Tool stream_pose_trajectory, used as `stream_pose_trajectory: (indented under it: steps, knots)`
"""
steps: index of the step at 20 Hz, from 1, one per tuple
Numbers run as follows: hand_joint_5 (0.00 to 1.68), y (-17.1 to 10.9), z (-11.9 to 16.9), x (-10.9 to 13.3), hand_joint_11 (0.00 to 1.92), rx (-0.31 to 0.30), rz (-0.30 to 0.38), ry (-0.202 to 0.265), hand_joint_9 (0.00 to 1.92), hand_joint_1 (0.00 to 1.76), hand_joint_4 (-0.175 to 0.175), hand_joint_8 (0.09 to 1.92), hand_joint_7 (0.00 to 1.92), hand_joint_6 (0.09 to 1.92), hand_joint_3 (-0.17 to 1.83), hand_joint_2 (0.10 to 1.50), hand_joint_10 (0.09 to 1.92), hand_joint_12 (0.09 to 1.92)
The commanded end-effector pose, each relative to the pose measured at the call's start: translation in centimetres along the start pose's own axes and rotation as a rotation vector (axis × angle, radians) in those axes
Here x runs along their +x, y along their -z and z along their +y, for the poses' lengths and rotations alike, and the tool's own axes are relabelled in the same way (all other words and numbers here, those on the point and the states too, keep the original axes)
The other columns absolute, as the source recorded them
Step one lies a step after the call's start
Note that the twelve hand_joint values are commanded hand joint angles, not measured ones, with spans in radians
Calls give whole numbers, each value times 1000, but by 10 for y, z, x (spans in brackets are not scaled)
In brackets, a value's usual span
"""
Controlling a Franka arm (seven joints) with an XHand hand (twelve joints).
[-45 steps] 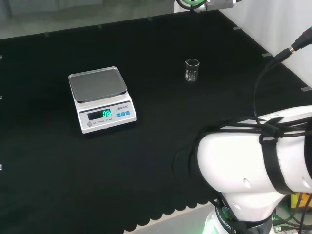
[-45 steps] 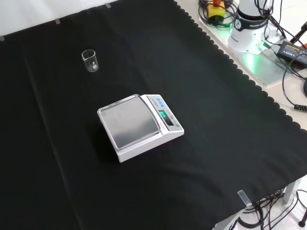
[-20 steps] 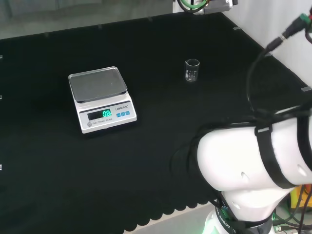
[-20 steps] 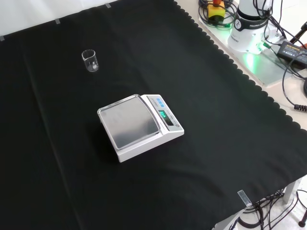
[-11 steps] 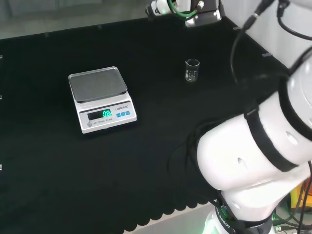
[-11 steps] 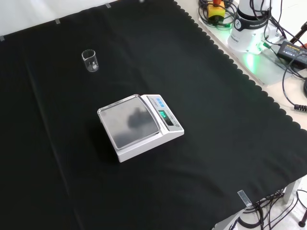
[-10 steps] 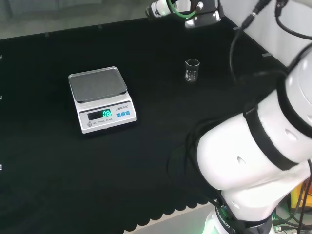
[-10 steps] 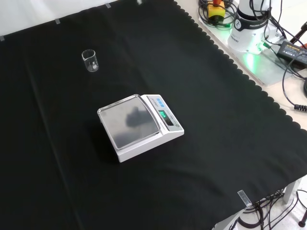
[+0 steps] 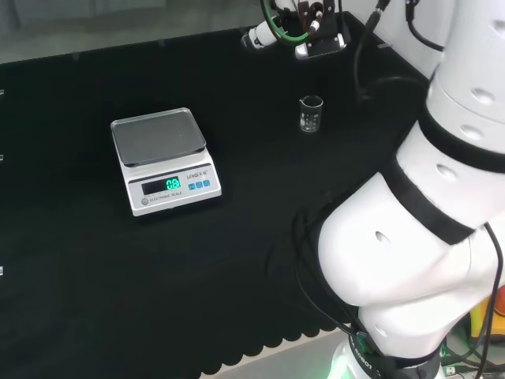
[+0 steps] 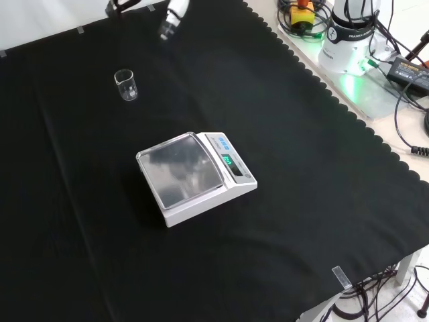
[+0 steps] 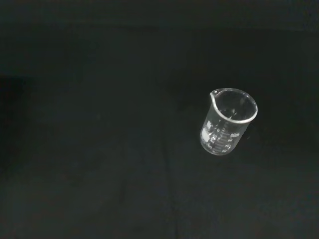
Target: Pick up the beaker.
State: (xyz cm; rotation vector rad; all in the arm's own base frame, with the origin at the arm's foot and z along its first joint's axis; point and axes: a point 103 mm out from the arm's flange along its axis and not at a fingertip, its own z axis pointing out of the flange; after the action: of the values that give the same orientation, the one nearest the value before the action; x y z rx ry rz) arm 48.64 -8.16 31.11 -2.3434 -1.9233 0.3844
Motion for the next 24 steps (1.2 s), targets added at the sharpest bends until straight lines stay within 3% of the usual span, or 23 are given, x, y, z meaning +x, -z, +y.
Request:
stream_pose_trajectory:
  steps: [1,8,14,24]
  knots:
    - [254,-26,70,-38,304,29,-21,-46,69,274,-100,735,65,87,76,877,909,1444]
    - [254,-58,96,-71,308,91,-34,-88,69,280,-100,735,68,87,72,874,902,1446]
    - [253,-79,97,-90,310,135,-27,-114,66,283,-101,733,65,87,71,874,899,1447]
    - [248,-106,98,-79,312,179,-16,-99,66,287,-103,734,59,87,68,874,899,1450]
